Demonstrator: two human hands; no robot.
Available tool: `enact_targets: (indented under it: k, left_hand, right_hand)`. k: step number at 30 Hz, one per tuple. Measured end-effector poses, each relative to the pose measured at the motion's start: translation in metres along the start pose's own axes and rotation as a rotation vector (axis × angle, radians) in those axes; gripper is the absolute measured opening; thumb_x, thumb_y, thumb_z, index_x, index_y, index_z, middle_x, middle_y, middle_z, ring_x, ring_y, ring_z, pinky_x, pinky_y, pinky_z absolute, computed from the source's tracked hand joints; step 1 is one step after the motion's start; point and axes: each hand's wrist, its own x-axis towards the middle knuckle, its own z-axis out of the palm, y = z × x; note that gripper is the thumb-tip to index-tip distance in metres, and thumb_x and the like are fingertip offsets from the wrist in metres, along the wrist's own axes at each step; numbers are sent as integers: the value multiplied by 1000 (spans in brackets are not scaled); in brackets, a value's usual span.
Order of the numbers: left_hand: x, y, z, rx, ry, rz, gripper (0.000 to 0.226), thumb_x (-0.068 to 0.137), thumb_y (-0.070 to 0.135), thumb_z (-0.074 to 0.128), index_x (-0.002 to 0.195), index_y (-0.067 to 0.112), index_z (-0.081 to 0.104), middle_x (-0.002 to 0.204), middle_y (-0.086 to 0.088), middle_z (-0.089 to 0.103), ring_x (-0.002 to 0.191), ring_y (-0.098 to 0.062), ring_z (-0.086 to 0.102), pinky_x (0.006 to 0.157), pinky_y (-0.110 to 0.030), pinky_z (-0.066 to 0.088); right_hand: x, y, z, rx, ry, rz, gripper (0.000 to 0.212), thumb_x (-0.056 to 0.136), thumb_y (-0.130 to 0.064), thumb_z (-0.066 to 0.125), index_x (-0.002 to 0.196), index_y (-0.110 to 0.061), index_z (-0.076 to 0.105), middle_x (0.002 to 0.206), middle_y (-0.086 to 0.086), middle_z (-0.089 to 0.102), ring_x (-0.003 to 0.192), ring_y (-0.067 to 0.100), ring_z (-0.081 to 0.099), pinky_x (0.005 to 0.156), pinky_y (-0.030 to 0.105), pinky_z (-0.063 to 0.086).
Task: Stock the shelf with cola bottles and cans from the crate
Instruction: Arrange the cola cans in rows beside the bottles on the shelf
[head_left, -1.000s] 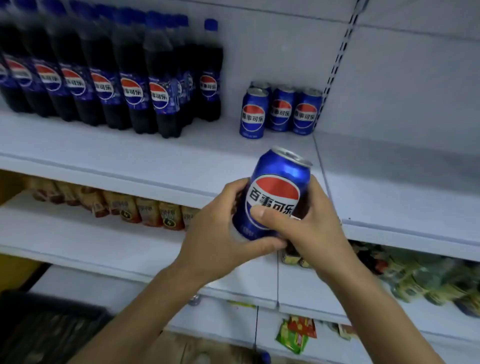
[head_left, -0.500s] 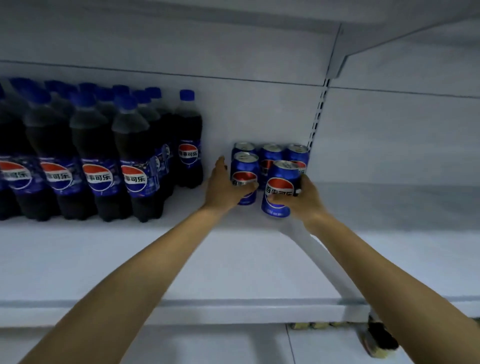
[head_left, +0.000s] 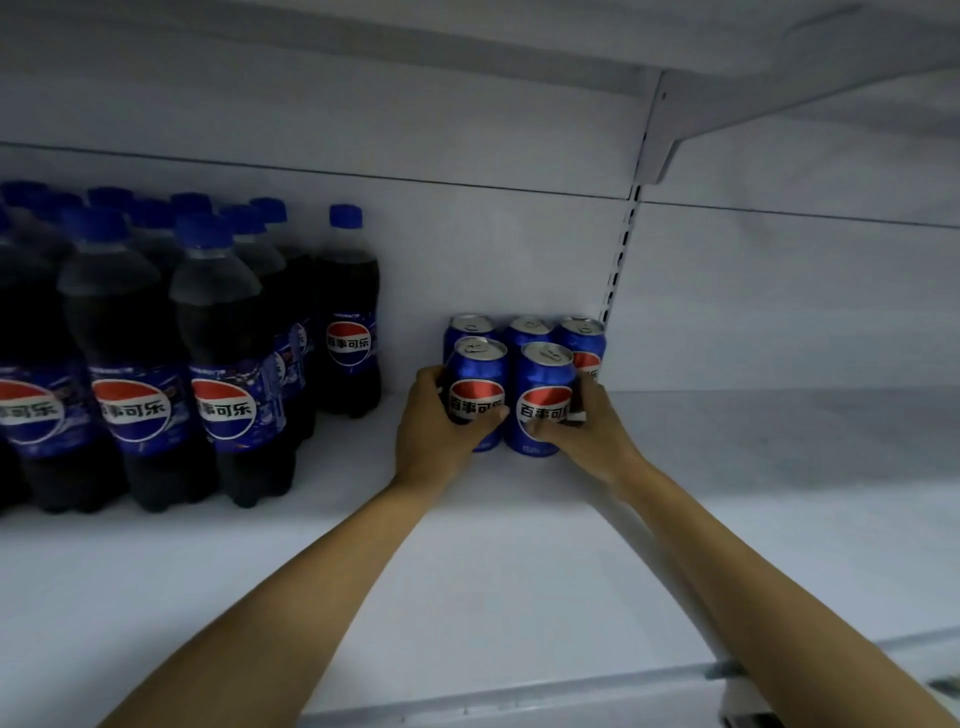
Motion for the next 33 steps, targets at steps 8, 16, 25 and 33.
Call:
enact_targets:
  k: [8,16,25,33]
  left_hand:
    - [0,-2,0,2,-14,-37,69,69,28,83,124,15,44,112,7,59,99,-9,58,80,-17,47]
    - [2,-6,1,15,-14,-32,68,70,27,83,125,15,45,117,4,60,101,-9,59,83,-20,49]
    - [-2,2,1,50,-36,-95,71,70,28,83,127,18,42,124,0,60,107,-11,59,86,-23,49]
    - [-25,48,-5,58,37,-324,119,65,29,87,152,19,6,156,-8,24,139,-25,34,109,-39,33]
  right_hand:
    - [-4,9,10,-22,124,-9,74,70,-10,83,127,-23,38,109,-12,56,92,1,59,66,1,45]
    - [-2,16,13,-56,122,-4,75,73,-14,82,135,-16,40,114,-7,58,96,8,58,68,2,46]
    - [-7,4,14,-88,143,7,80,71,-18,84,137,-14,38,125,1,60,103,12,58,74,8,43]
    - [-60,-14,-11,-54,172,30,78,74,-31,82,137,-16,38,128,3,51,112,15,50,87,24,40]
